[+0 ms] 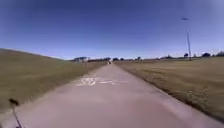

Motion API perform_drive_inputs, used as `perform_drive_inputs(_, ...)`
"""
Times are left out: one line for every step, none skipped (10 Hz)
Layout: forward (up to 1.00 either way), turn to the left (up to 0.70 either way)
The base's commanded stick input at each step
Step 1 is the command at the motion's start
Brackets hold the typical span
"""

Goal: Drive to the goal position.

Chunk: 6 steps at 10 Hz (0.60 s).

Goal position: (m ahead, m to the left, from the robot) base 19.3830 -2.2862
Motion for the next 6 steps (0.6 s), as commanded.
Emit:
perform_drive_inputs(1.0, 0.4)
perform_drive_inputs(1.0, 0.4)
perform_drive_inputs(1.0, 0.0)
perform_drive_inputs(1.0, 0.0)
perform_drive_inputs(1.0, 0.0)
perform_drive_inputs(1.0, 0.0)
